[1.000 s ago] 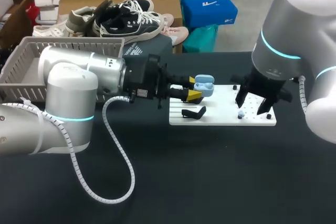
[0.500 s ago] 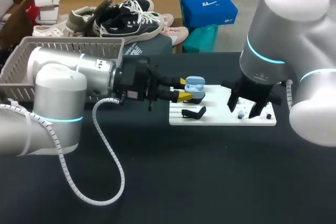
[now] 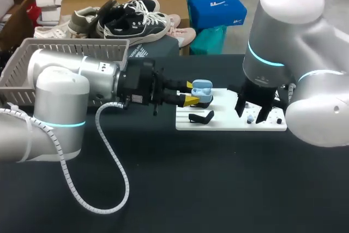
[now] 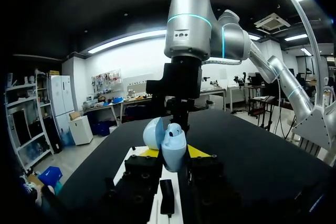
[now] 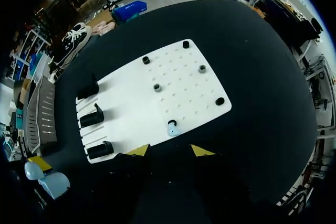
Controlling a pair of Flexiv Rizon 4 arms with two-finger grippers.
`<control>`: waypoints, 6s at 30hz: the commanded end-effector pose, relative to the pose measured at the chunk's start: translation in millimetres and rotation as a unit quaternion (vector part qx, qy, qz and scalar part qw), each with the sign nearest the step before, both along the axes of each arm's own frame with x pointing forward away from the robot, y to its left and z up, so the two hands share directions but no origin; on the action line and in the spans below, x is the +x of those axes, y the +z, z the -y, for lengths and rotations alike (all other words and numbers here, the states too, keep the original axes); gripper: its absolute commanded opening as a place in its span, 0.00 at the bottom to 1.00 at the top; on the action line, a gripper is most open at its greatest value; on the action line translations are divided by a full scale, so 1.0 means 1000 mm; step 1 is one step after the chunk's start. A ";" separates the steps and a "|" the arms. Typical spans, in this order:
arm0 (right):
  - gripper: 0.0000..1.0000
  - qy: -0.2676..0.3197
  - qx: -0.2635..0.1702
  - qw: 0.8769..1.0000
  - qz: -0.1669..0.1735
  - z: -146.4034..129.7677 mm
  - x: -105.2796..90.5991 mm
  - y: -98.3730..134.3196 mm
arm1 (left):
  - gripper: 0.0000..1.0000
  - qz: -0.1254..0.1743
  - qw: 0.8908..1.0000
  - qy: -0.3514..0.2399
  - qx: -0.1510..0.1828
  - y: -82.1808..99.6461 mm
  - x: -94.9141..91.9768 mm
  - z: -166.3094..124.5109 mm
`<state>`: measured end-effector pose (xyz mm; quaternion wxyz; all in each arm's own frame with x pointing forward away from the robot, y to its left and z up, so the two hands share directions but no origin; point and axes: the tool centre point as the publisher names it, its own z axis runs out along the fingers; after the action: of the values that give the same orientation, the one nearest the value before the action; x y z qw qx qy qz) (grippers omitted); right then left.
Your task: Pick up each earbud case from the left stands, insert the matching earbuds, close the lid, and place the case in the box.
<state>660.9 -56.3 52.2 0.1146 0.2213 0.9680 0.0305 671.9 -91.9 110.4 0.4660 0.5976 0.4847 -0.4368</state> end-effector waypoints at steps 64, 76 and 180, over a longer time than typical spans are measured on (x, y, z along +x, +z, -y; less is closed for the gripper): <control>0.04 -0.071 0.026 0.997 0.013 0.007 0.023 -0.030 | 0.00 0.001 1.000 0.001 -0.002 0.000 -0.001 -0.001; 0.00 -0.075 0.025 0.997 0.017 0.012 0.020 -0.024 | 0.00 0.001 1.000 0.001 -0.002 0.000 -0.001 -0.001; 0.00 0.303 -0.003 0.953 0.031 -0.129 -0.007 0.114 | 0.00 0.001 1.000 0.001 -0.002 0.000 -0.001 -0.001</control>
<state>655.6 72.2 168.4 0.1269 -0.0856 0.9859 0.0682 671.8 -91.8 110.4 0.4662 0.5975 0.4846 -0.4368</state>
